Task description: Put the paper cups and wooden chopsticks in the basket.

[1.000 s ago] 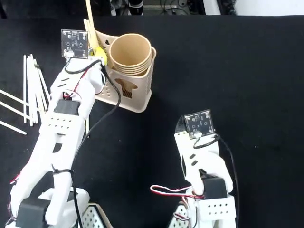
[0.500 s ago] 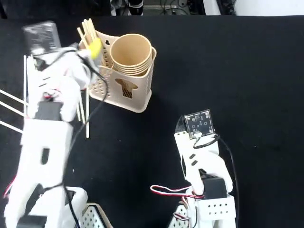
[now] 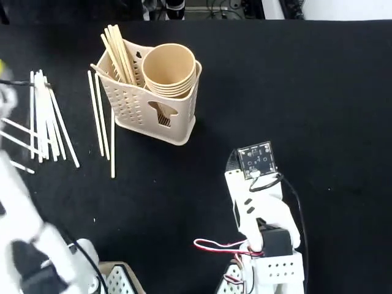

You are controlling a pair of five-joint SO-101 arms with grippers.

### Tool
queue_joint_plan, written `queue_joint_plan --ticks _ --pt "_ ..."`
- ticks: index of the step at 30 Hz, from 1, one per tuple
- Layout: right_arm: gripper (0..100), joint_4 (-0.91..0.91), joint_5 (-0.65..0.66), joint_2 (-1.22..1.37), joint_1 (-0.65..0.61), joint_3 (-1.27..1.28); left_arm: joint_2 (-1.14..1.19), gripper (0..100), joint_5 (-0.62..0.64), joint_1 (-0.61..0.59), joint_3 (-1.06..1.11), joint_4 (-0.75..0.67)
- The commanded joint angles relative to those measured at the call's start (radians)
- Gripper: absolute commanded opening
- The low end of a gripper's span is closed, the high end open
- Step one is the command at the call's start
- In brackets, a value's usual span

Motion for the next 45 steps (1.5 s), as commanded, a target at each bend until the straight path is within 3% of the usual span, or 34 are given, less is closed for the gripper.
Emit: queue_joint_plan --ticks 1,9,17,29,33,37,45 --pt "1.3 -0.003 0.011 -0.05 -0.009 -0.002 0.193 22 -0.046 -0.127 -0.065 -0.018" --pt "1.3 -0.002 0.011 -0.05 -0.009 -0.002 0.647 22 -0.051 -0.259 -0.285 -0.052" --pt "1.3 0.0 0.011 -0.05 -0.011 -0.002 1.108 22 -0.048 -0.265 -0.653 -0.041" --pt "1.3 0.0 0.011 -0.05 -0.011 -0.002 1.613 22 -0.054 -0.282 -1.362 0.253" --pt "1.3 0.0 0.011 -0.05 -0.011 -0.002 1.725 19 -0.054 -0.289 -1.546 0.328" --pt "1.3 0.0 0.011 -0.05 -0.011 -0.002 1.751 2 -0.055 -0.289 -1.627 0.4" --pt "1.3 0.0 0.011 -0.05 -0.011 -0.002 1.54 3 -0.055 -0.237 -1.623 0.535"
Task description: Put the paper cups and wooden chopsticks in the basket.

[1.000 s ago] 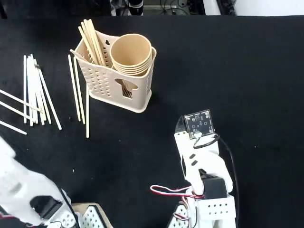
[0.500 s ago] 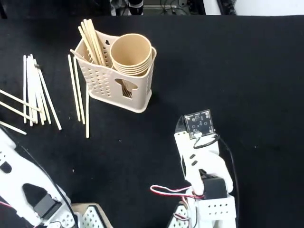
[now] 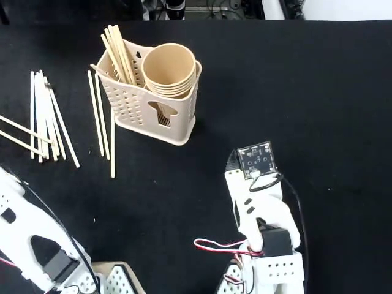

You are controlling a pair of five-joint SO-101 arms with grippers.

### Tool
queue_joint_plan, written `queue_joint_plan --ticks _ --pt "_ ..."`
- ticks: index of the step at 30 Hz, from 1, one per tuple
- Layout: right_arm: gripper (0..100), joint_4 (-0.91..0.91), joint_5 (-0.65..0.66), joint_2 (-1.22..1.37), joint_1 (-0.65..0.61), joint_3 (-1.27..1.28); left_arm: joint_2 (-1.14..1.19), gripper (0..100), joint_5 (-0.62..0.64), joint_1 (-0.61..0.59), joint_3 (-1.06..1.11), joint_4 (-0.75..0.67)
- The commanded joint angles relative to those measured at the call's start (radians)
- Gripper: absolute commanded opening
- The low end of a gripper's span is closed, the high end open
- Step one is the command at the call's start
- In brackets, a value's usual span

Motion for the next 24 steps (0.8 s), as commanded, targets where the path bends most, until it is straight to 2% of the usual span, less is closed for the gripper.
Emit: queue_joint_plan --ticks 1,6,10,12,15,20,24 --pt "1.3 0.0 0.011 -0.05 -0.011 -0.002 -0.193 3 -0.011 0.041 -0.042 0.06" --pt "1.3 0.0 0.011 -0.05 -0.011 -0.002 -0.425 3 -0.009 0.036 0.108 0.06" --pt "1.3 0.0 0.011 -0.05 -0.009 -0.002 -0.577 4 -0.012 -0.002 0.331 0.049" --pt "1.3 0.002 0.011 -0.05 -0.009 -0.002 -0.583 11 -0.012 -0.018 0.44 0.023" --pt "1.3 0.002 0.011 -0.05 -0.009 -0.002 -0.571 27 -0.012 -0.028 0.607 -0.075" --pt "1.3 0.002 0.011 -0.05 -0.009 -0.002 -0.483 25 -0.011 -0.031 0.75 -0.229" --pt "1.3 0.002 0.011 -0.05 -0.009 -0.002 -0.361 24 -0.005 -0.027 0.713 -0.247"
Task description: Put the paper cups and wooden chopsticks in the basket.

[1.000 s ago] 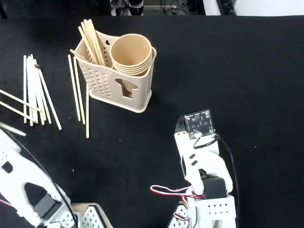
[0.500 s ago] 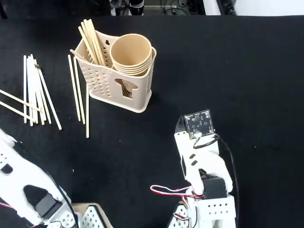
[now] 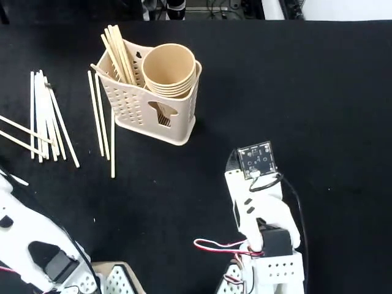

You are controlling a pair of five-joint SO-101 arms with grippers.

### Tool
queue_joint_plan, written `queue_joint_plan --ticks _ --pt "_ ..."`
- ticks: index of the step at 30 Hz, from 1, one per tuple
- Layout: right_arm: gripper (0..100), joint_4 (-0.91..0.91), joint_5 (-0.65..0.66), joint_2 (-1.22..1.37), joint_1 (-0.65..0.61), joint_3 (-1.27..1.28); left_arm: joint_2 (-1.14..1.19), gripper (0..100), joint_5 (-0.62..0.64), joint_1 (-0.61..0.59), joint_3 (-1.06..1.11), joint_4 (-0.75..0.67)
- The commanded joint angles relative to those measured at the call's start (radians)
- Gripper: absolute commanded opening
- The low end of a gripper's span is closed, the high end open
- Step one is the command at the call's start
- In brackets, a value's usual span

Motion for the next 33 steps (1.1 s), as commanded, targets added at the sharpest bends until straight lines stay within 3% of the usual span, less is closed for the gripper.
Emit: queue_joint_plan --ticks 1,3,8,13,18,27,33 --pt "1.3 0.002 0.011 -0.05 -0.009 -0.002 0.064 24 0.005 -0.005 -0.059 -0.02" --pt "1.3 0.002 0.011 -0.05 -0.009 -0.002 0.133 21 0.005 -0.01 -0.11 -0.02" --pt "1.3 0.002 0.011 -0.05 -0.009 -0.002 0.256 2 0.002 -0.022 -0.283 0.038" --pt "1.3 0.002 0.011 -0.05 -0.009 -0.002 0.261 3 0.002 -0.015 -0.562 0.272" --pt "1.3 0.0 0.011 -0.05 -0.009 -0.002 0.236 3 -0.002 -0.013 -0.794 0.285" --pt "1.3 -0.003 0.011 -0.05 -0.009 -0.002 -0.204 3 0.031 -0.099 -0.593 0.285" --pt "1.3 -0.002 0.011 -0.05 -0.009 -0.002 -0.663 3 0.014 -0.104 -0.22 0.282"
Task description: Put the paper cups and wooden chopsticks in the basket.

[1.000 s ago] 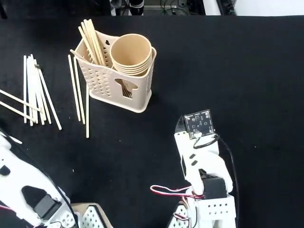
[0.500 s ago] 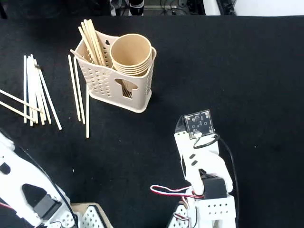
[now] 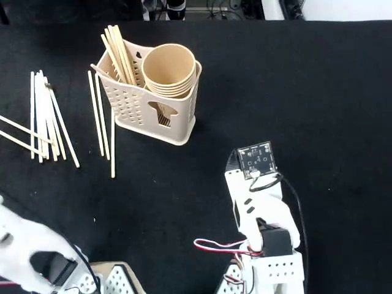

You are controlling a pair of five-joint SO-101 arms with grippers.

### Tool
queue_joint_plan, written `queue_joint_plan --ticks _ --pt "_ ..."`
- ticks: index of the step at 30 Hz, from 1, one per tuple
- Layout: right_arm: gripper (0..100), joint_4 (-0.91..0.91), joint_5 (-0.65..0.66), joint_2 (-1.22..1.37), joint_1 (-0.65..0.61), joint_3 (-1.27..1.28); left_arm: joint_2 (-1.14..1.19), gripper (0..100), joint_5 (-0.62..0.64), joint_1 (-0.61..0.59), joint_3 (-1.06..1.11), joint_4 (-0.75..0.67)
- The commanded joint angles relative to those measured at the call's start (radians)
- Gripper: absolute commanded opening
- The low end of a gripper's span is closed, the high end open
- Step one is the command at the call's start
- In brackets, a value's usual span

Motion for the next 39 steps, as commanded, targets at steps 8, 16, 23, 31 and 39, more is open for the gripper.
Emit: queue_joint_plan --ticks 8,16,23,31,39 --pt "1.3 0.0 0.011 -0.05 -0.009 -0.002 -0.836 3 -0.025 0.216 0.664 -0.123" --pt "1.4 -0.025 0.012 -0.044 -0.041 -0.001 -1.336 3 -0.026 0.532 1.165 -0.514" --pt "1.3 -0.025 0.009 -0.041 -0.117 -0.001 -1.649 3 -0.032 0.805 1.778 -1.332" --pt "1.5 0.003 0.012 -0.042 -0.12 -0.001 -1.498 3 -0.259 1.101 2.02 -1.755" --pt "1.3 0.003 0.012 -0.042 -0.12 -0.001 -1.108 3 -0.184 1.115 1.844 -1.873"
